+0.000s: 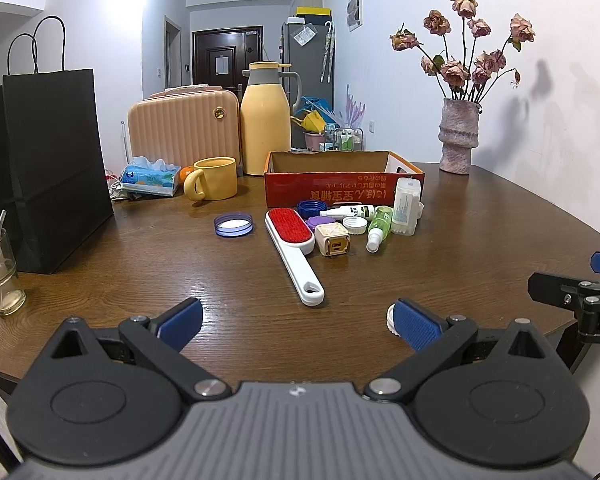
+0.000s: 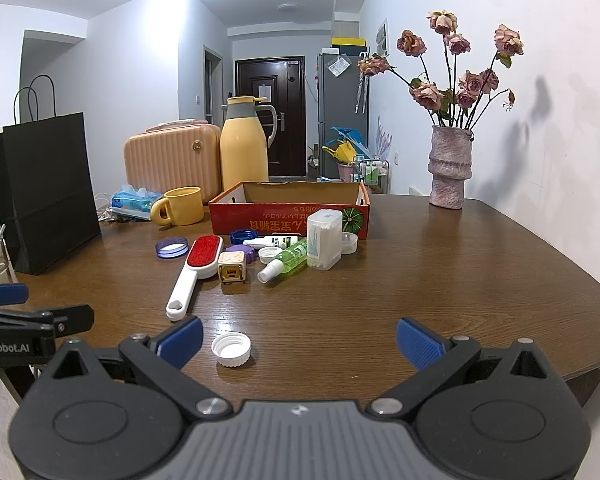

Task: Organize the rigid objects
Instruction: 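Reach the right gripper to the white bottle cap and grasp it, then grasp the white square plug with the left gripper while the right holds the cap, then carry the white cap and white plug over the cardboard box with both grippers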

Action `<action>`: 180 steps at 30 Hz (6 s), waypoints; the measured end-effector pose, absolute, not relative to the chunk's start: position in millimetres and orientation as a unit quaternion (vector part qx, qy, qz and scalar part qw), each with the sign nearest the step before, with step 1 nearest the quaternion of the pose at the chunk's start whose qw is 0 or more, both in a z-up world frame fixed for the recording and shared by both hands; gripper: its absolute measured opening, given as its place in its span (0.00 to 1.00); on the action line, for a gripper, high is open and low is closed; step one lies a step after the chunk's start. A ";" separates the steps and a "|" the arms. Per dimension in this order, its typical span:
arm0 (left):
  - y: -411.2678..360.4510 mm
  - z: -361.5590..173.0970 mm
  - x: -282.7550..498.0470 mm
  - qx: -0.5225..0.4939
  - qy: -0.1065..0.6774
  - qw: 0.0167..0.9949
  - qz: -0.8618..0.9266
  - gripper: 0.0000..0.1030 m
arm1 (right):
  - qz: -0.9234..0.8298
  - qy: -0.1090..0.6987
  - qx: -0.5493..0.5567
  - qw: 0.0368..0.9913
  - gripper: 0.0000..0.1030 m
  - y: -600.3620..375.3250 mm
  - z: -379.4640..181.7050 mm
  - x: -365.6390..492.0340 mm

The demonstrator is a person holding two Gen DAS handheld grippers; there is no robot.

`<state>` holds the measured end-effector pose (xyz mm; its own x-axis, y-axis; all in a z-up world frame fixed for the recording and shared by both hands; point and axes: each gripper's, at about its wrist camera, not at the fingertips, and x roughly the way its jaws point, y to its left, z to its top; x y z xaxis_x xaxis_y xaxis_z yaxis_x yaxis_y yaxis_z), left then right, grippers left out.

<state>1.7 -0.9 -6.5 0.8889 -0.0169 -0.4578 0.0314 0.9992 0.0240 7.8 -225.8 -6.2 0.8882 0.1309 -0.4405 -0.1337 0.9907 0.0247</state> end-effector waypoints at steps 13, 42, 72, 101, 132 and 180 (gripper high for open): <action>-0.6 -7.0 1.7 0.015 0.236 0.972 -0.013 1.00 | 0.068 0.227 -0.004 0.972 1.00 -225.5 -6.3 8.0; 10.5 -22.7 21.7 0.010 0.263 0.965 0.000 1.00 | 0.108 0.258 -0.025 0.960 1.00 -203.3 -27.3 34.3; 31.8 -52.8 71.8 0.012 0.279 0.960 0.039 1.00 | 0.133 0.320 -0.034 0.937 0.91 -172.1 -72.9 103.9; 21.8 -68.3 124.5 0.008 0.311 0.950 0.036 1.00 | 0.142 0.308 -0.017 0.941 0.38 -184.6 -86.1 151.0; -17.1 -54.7 225.9 0.014 0.315 0.948 0.035 1.00 | 0.124 0.287 0.001 0.950 0.38 -230.4 -81.0 232.8; -68.0 -90.5 300.9 -0.001 0.367 0.930 0.030 0.38 | 0.107 0.284 0.074 0.950 0.38 -261.0 -98.1 262.6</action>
<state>300.9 -68.0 -90.5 0.7287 0.0555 -0.6826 -0.0570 0.9982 0.0203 262.6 -261.0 -98.1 0.8160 0.2453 -0.5234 -0.1614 0.9662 0.2012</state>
